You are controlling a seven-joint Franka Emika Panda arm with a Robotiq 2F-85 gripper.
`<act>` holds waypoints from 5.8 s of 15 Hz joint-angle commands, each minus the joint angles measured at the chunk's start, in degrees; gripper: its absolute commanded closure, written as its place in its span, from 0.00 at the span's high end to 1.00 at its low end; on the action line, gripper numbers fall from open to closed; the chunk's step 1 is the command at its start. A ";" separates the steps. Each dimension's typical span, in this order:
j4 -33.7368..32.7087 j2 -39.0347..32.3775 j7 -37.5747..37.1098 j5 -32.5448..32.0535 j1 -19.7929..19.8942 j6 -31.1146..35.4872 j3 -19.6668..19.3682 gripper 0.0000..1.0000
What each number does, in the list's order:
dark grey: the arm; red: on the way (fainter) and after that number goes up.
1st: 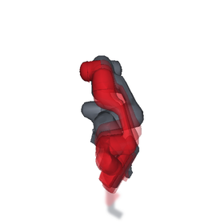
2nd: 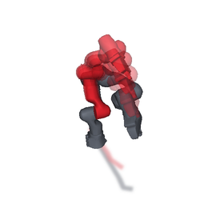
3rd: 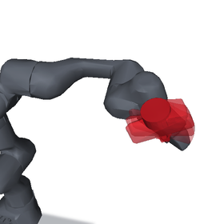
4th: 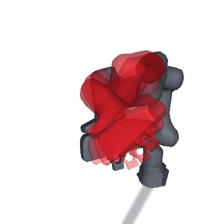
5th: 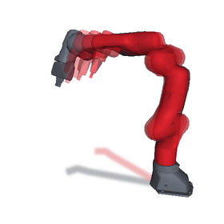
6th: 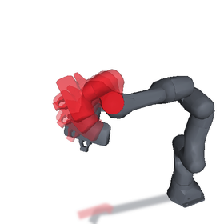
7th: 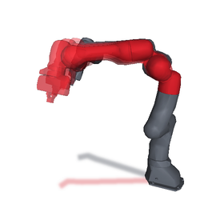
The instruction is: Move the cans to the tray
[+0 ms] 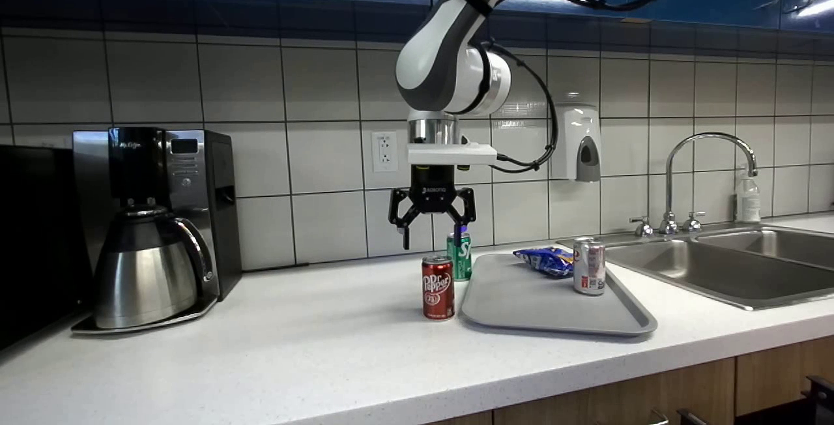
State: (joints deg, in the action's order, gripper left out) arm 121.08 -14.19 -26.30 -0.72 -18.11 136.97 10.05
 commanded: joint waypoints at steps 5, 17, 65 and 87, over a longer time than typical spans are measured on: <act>-0.06 0.04 0.06 0.03 0.09 -0.15 0.05 1.00; -0.06 0.04 0.06 0.03 0.09 -0.15 0.05 1.00; -2.76 -4.44 -0.51 -6.58 -1.89 7.29 -4.58 0.38; 4.60 2.53 -3.79 -15.19 1.20 2.34 -9.62 0.38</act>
State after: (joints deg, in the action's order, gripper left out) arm 123.89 -13.71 -27.82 -14.01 -18.31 140.75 0.11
